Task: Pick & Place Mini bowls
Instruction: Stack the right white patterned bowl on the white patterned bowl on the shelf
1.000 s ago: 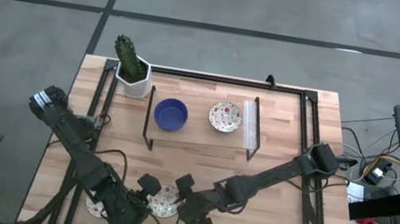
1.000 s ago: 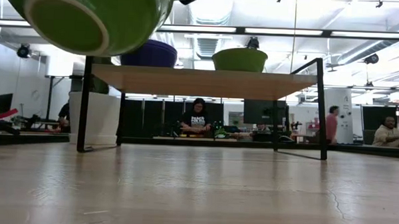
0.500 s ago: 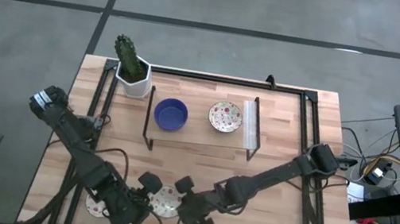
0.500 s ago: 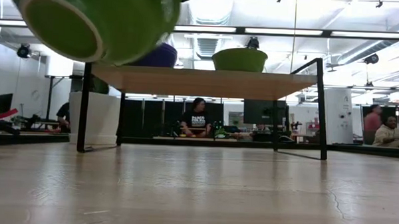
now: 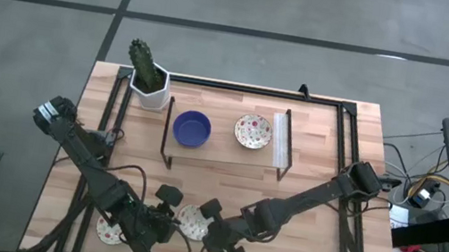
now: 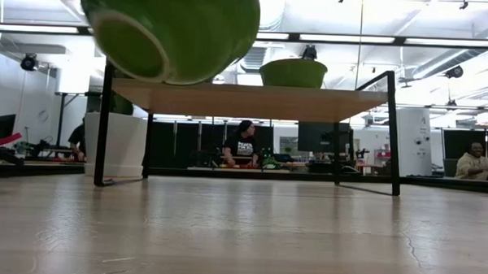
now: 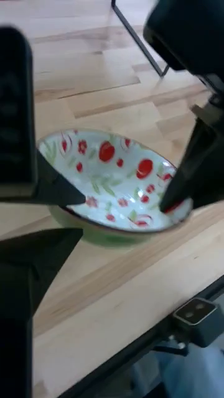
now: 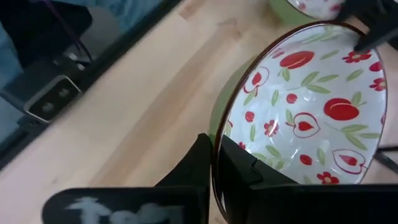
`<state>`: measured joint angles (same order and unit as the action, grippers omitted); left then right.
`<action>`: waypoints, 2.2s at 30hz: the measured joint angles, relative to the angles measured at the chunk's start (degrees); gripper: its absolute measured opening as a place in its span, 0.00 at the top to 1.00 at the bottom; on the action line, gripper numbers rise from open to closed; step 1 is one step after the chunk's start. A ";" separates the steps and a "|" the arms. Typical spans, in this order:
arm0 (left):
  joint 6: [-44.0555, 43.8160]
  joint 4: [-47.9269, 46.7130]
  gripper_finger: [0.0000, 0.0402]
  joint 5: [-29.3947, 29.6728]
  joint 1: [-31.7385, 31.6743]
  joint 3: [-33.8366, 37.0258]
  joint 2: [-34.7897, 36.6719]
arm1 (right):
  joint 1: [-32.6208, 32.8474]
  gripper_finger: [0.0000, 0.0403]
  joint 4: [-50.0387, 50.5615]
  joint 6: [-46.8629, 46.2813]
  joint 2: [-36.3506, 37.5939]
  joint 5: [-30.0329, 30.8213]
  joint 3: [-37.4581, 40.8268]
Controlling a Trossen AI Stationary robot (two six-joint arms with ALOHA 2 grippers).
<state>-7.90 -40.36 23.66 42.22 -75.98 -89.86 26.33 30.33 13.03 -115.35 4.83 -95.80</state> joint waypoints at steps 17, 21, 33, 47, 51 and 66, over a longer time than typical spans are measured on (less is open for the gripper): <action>-4.66 -0.61 0.64 23.26 2.87 0.29 0.11 | -2.45 0.97 25.88 -5.41 0.02 9.84 -15.13; -6.80 -0.39 0.64 25.98 3.82 0.39 0.11 | -3.22 0.97 33.62 -7.50 0.22 12.75 -19.93; -18.81 5.27 0.64 30.83 4.88 5.43 0.11 | -8.07 0.97 51.60 -13.44 0.20 19.41 -30.90; -19.26 22.44 0.64 28.60 5.16 12.48 0.09 | -19.43 0.97 59.67 -14.12 0.67 17.97 -34.70; -19.64 22.43 0.64 27.30 5.26 12.52 0.09 | -22.96 0.97 59.73 -15.25 0.68 16.13 -34.54; -19.93 22.39 0.64 27.14 5.53 12.54 0.09 | -26.45 0.97 59.66 -18.33 0.61 10.73 -29.72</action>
<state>-27.83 -17.98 50.81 47.75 -63.44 -89.78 -0.12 90.00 -5.30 -114.74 15.55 -125.52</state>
